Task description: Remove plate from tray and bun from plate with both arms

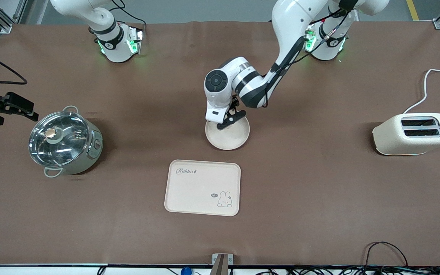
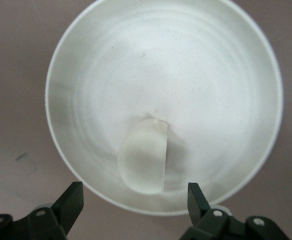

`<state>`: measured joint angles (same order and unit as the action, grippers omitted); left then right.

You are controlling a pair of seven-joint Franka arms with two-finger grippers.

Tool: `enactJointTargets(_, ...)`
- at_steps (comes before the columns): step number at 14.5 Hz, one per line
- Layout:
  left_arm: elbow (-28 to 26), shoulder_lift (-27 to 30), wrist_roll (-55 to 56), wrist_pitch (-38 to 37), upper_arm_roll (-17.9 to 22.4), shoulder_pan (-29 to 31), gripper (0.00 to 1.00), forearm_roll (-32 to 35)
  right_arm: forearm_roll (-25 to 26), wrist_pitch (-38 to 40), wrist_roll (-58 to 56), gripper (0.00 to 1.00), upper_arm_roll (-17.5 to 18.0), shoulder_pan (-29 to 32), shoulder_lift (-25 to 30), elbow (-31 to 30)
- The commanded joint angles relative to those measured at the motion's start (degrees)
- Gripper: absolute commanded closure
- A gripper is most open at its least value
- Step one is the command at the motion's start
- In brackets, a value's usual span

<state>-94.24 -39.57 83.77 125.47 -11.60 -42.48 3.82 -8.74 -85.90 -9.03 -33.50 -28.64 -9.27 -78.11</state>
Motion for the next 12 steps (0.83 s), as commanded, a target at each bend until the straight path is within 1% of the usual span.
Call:
enactJointTargets(1,-0.33,-1.38,2.62,1.09,0.26,-0.42,0.14,3.21,1.62,2.49,-0.55,0.00,0.01,-0.28,-0.40,3.22)
enactJointTargets(3,-0.33,-1.91,2.71,1.10,0.26,-0.42,0.21,3.21,1.01,2.40,-0.73,0.00,0.62,1.47,-0.49,3.75)
enactJointTargets(4,-0.25,-2.17,2.98,1.27,0.26,-0.33,0.25,3.13,1.35,2.49,-0.38,0.00,3.24,3.05,-0.31,3.76)
enactJointTargets(6,-0.16,-2.26,4.03,2.15,0.26,-0.33,0.38,3.13,1.53,2.49,-0.29,0.00,11.05,10.50,-0.05,3.76)
enactJointTargets(8,-0.24,-2.18,4.12,2.15,0.26,-0.24,0.54,3.21,1.62,2.67,-0.29,0.00,20.36,19.11,0.74,3.76)
enactJointTargets(9,-0.24,-1.92,4.12,2.15,0.17,-0.24,0.63,3.21,1.80,2.67,-0.29,0.00,24.23,22.46,1.87,3.41)
enactJointTargets(10,-0.16,-1.65,4.12,2.15,0.17,-0.15,0.71,3.21,1.88,3.02,-0.37,0.00,27.14,24.75,2.41,3.14)
enactJointTargets(11,-0.16,-1.30,4.03,1.89,0.17,0.02,0.77,3.21,2.23,4.06,-0.29,0.00,28.48,26.25,2.93,3.05)
enactJointTargets(12,0.02,-0.51,3.86,1.54,0.17,0.37,0.79,3.21,3.02,4.25,-0.29,0.00,29.36,26.70,3.29,2.44)
